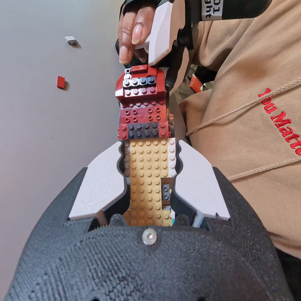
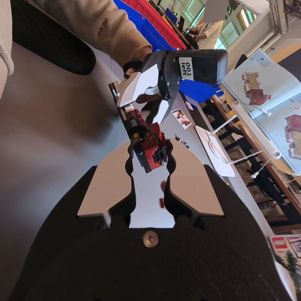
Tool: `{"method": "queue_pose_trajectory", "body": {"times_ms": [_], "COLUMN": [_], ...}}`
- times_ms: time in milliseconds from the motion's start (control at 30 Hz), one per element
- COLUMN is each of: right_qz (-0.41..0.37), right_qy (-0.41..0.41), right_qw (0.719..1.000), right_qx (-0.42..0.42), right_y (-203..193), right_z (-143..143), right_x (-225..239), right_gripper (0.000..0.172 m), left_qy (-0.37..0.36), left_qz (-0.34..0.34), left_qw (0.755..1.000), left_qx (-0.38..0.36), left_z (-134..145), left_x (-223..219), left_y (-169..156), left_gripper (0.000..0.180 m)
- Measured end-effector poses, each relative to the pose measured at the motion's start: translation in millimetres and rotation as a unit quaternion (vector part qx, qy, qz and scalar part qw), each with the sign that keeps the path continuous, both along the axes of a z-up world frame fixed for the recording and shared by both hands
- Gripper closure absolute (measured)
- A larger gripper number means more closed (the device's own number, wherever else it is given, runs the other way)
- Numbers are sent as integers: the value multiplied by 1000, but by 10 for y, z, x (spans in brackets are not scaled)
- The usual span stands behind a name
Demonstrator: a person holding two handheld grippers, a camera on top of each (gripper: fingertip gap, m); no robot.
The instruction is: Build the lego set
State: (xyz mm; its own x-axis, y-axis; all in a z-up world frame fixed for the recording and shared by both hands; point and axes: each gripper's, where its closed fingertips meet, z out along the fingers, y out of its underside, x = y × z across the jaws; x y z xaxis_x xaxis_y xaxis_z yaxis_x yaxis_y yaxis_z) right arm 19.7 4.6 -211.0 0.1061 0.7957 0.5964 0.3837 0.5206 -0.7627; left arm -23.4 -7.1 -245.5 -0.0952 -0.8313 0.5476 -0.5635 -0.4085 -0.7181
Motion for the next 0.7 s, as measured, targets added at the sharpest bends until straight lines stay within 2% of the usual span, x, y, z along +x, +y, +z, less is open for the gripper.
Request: {"method": "queue_pose_trajectory", "body": {"times_ms": [67, 133, 200, 267, 333, 433, 533, 600, 700], "right_qz": [-7, -7, -13, -16, -31, -62, -60, -60, -66], "right_qy": [10, 21, 18, 24, 31, 20, 21, 38, 63], "right_qw": [1000, 1000, 999, 997, 987, 937, 867, 834, 800], "right_qx": [18, 1, -24, -69, -156, -342, -495, -547, -593], "right_y": [2, -13, -9, -8, 26, 88, 40, 33, 48], "right_z": [15, 25, -9, -40, -77, -194, -237, -234, -243], "right_x": [-9, -14, 5, 45, 91, 148, 150, 122, 62], "right_gripper": [135, 135, 125, 122, 120, 118, 115, 115, 115], "left_qy": [9, 11, 25, 32, 51, 66, 84, 83, 88], "left_qz": [13, 27, 43, 64, 79, 98, 122, 135, 153], "left_qw": [999, 998, 993, 989, 979, 957, 915, 885, 817], "left_qx": [33, 61, 107, 131, 183, 264, 375, 439, 549], "left_z": [-21, -34, -107, -161, -234, -292, -316, -283, -191], "left_x": [-4, -2, -20, -33, -67, -88, -117, -110, -118], "left_y": [41, 48, 53, 50, 61, 76, 165, 186, 255], "left_gripper": [120, 120, 120, 120, 120, 120, 120, 120, 120]}}
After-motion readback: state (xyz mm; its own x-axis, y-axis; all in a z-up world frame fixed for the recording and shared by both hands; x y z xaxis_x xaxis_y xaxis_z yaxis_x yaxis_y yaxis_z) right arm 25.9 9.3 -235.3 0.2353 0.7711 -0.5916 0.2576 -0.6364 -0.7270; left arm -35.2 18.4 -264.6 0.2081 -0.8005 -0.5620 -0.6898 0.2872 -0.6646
